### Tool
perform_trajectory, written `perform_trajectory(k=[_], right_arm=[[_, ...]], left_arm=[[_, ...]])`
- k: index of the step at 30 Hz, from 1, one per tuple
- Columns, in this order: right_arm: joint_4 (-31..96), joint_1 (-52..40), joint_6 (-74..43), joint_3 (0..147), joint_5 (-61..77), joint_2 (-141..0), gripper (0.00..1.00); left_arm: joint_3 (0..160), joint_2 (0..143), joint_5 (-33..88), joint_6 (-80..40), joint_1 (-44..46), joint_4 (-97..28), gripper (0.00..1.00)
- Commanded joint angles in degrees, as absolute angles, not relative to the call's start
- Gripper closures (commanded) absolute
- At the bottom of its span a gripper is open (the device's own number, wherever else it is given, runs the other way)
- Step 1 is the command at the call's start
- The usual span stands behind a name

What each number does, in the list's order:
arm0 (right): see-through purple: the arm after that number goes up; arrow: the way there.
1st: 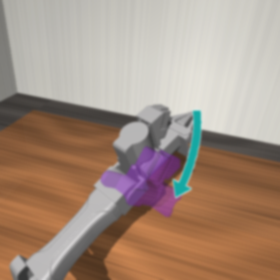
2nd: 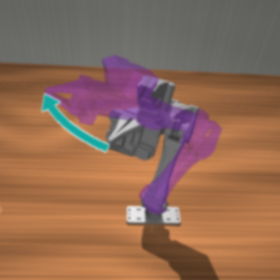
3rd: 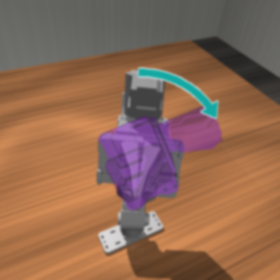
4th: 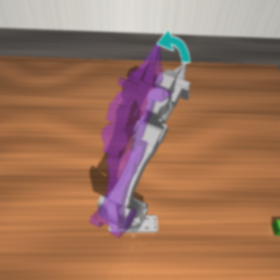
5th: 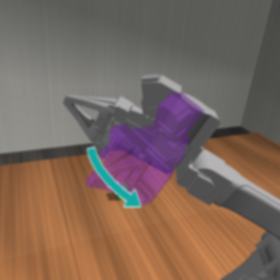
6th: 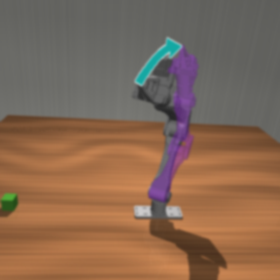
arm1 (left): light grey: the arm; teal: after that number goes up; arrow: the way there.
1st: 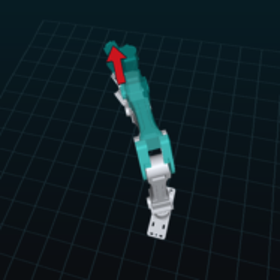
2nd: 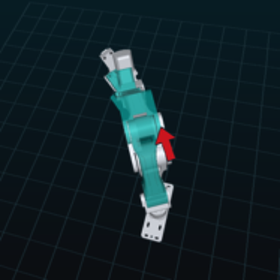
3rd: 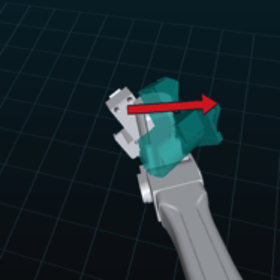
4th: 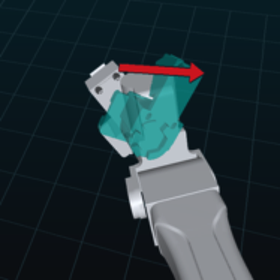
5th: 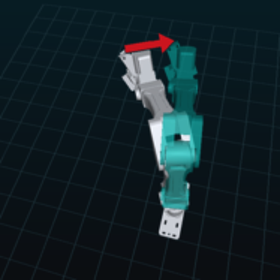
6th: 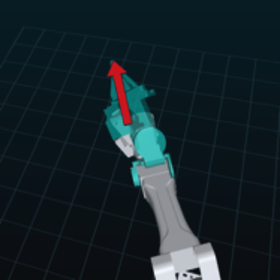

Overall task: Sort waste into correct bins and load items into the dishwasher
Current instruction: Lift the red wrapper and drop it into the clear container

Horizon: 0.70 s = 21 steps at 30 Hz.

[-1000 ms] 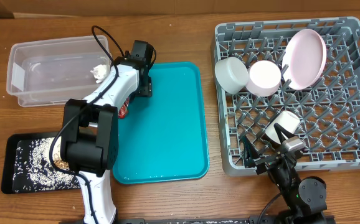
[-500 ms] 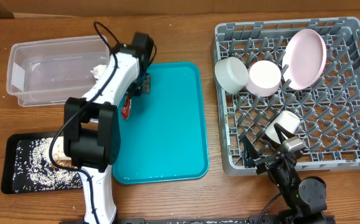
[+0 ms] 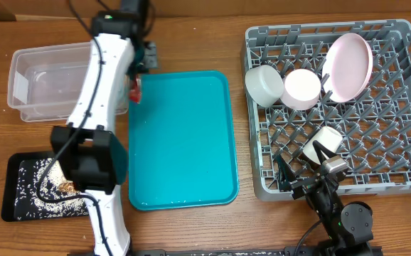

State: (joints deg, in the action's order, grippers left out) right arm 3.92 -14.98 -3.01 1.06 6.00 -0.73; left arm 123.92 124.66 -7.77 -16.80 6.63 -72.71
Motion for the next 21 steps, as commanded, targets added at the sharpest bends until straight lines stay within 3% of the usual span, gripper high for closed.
perform_trajectory(k=[1,2,3,4,9,11,12,21], right_arm=[[3.6,-14.6,-3.4,0.5,6.1,-0.2,0.0],[3.6,-14.6,-3.4,0.5,6.1,-0.2,0.0],[3.6,-14.6,-3.4,0.5,6.1,-0.2,0.0],[3.6,-14.6,-3.4,0.5,6.1,-0.2,0.0],[3.6,-14.6,-3.4,0.5,6.1,-0.2,0.0],[3.6,-14.6,-3.4,0.5,6.1,-0.2,0.0],[3.6,-14.6,-3.4,0.5,6.1,-0.2,0.0],[3.6,-14.6,-3.4,0.5,6.1,-0.2,0.0]], left_arm=[[123.1,125.7,-10.5,-20.2,1.8,-69.1,0.69],[122.5,125.9,-10.8,-19.7,1.0,-68.3,0.7],[122.0,126.2,-11.0,-19.7,0.3,-67.9,0.64],[121.9,126.3,-10.8,-19.7,-0.4,-67.8,0.5],[123.9,125.5,-10.3,-17.1,-2.6,-69.8,0.47],[126.9,125.1,-10.2,-16.7,-3.0,-71.9,0.09],[128.7,124.9,-10.2,-16.7,-3.0,-73.1,0.0],[149.2,121.7,1.5,-16.6,-0.6,-90.0,0.0]])
